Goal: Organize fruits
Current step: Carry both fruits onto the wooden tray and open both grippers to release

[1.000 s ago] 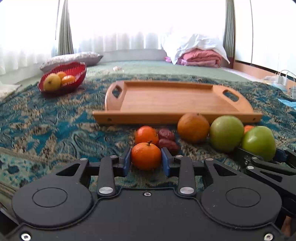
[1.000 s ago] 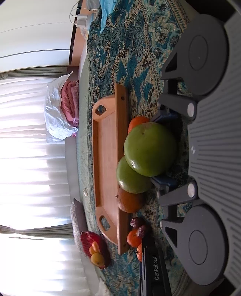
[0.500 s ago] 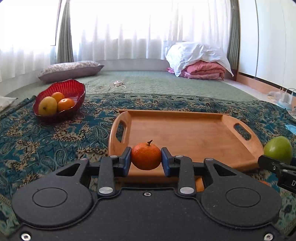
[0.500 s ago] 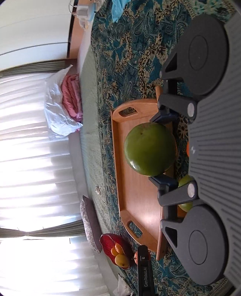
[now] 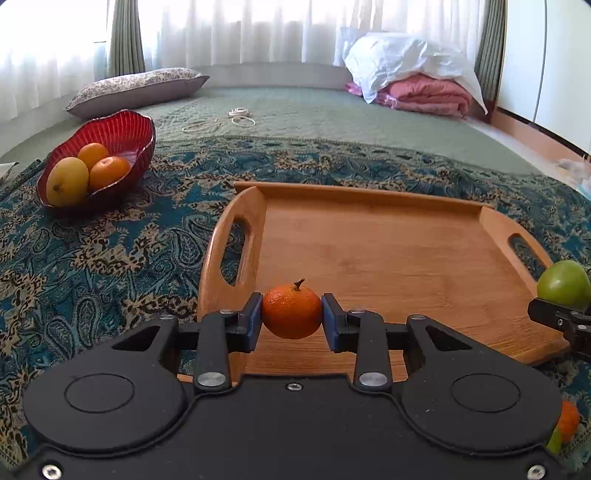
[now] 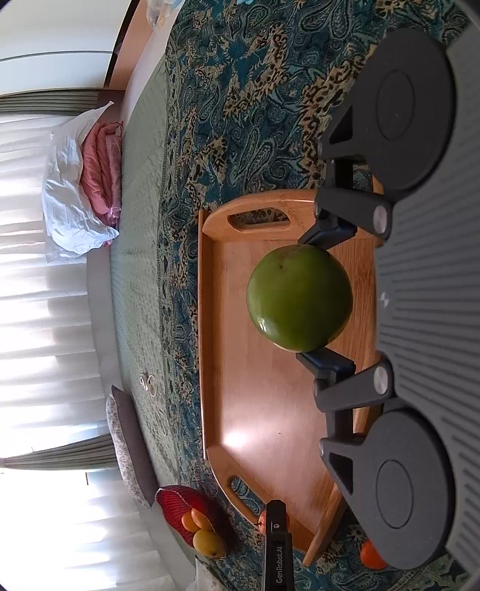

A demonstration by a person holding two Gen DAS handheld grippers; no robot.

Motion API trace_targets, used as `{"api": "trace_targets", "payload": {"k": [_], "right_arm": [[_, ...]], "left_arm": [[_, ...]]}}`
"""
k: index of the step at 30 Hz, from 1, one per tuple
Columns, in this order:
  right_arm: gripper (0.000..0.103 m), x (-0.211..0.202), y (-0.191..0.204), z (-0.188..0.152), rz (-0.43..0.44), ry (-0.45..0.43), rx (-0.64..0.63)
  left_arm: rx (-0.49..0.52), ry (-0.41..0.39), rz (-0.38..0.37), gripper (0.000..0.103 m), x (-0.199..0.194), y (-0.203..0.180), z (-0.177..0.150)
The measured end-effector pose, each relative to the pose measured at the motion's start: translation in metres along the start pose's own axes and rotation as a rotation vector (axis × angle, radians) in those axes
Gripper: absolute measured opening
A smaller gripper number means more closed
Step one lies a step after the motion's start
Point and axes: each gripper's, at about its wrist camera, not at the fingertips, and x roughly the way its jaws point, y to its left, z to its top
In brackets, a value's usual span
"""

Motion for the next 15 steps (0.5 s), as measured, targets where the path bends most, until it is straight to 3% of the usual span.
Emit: {"api": "trace_targets", "payload": {"k": [15], "right_arm": [[0.06, 0.016, 0.0, -0.007, -0.001, 0.053, 0.015]], "left_arm": [[0.027, 0.032, 0.008, 0.032, 0.012, -0.005, -0.01]]}}
